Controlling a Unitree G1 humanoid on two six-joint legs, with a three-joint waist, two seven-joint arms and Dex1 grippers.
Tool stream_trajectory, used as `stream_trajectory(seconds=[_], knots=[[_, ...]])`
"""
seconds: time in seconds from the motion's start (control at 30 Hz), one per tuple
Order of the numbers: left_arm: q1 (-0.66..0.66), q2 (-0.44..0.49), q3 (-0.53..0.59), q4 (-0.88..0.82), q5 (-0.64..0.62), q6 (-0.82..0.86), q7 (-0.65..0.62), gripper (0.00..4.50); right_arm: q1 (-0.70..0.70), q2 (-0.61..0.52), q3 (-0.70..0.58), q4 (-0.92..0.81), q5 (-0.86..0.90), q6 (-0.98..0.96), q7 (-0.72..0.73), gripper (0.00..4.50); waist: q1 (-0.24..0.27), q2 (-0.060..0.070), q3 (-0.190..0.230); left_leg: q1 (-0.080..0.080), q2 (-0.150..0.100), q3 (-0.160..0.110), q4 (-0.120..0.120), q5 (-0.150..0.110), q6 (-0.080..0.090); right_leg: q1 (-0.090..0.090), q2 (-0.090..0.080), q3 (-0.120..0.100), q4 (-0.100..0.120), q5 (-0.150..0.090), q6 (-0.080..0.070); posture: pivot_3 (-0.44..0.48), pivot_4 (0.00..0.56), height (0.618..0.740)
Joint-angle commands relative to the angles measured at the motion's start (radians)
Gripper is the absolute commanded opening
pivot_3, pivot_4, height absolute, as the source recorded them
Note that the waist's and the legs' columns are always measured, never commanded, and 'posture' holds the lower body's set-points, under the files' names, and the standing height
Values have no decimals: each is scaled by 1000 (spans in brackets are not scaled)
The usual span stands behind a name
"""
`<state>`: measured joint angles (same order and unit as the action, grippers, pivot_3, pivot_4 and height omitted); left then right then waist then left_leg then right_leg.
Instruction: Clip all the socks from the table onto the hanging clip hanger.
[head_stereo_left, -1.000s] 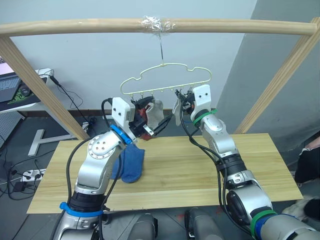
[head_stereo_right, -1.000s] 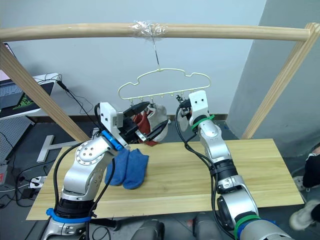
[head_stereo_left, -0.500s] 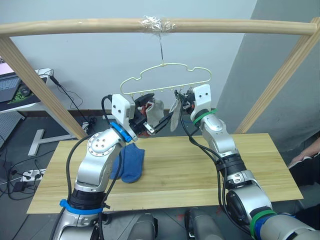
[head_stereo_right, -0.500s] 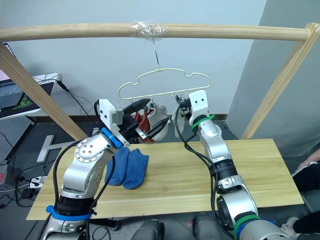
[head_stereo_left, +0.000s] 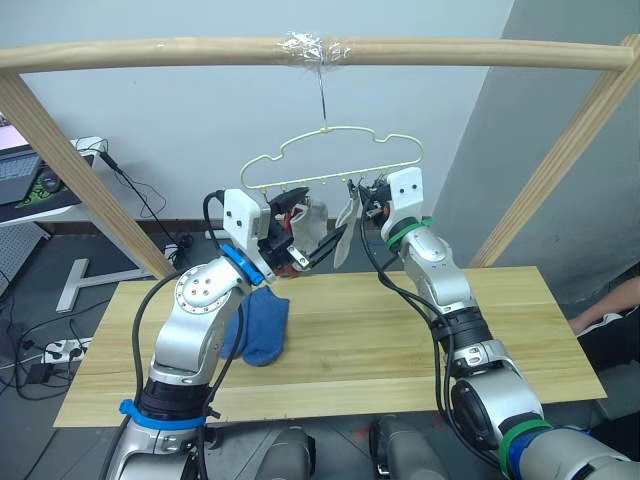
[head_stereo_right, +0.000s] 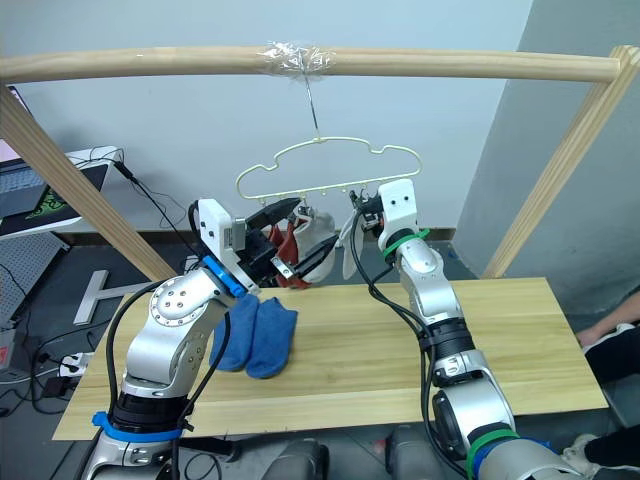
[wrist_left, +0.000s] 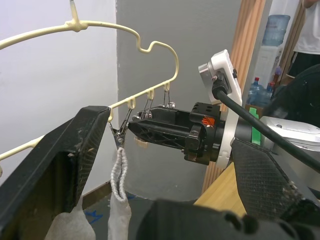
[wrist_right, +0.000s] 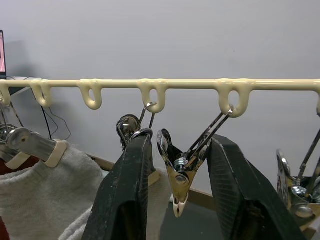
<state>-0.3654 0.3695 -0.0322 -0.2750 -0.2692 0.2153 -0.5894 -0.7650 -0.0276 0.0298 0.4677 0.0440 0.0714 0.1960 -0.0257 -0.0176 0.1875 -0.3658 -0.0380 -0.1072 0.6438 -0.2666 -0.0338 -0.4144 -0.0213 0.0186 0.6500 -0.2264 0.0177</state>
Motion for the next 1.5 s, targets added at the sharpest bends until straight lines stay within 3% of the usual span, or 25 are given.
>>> stream_trajectory(seconds=[0.03,0.47,0.7,1.03,1.13,1.3,1.5], knots=[[-6,0,8,-54,-8,-14,5,4500,-35,4,-10,-19,11,-31,4,1714,0,0,0,0,0,0,0,0,0,0,0,0,0,0,0,73,111,740],[-6,-3,5,-60,-9,-14,11,4500,-36,7,-11,-20,24,-28,5,1714,0,0,0,0,0,1,1,0,0,0,0,0,1,0,0,74,113,740],[-5,-4,3,-60,-7,-15,13,4500,-36,8,-14,-19,26,-26,7,41,0,0,0,0,0,1,1,0,0,0,0,0,2,0,0,74,113,740],[6,-4,-13,-55,11,-9,17,4500,-29,-10,-20,-29,28,-18,18,13,0,0,0,1,-1,2,2,0,0,-2,0,1,8,0,0,72,125,740],[65,-4,-45,-24,61,15,44,4500,-10,-47,-11,-69,47,67,87,13,-1,0,0,1,-1,2,2,0,0,-3,0,2,9,0,0,67,134,740],[139,2,-91,158,183,27,119,4500,27,-86,-7,-171,71,200,138,13,0,0,0,2,0,1,2,0,0,-4,0,3,11,0,0,58,144,740],[126,-10,-94,379,278,-32,193,4500,54,-96,-8,-274,85,297,142,13,0,0,0,2,0,0,2,0,0,-5,0,2,12,0,0,40,160,740]])
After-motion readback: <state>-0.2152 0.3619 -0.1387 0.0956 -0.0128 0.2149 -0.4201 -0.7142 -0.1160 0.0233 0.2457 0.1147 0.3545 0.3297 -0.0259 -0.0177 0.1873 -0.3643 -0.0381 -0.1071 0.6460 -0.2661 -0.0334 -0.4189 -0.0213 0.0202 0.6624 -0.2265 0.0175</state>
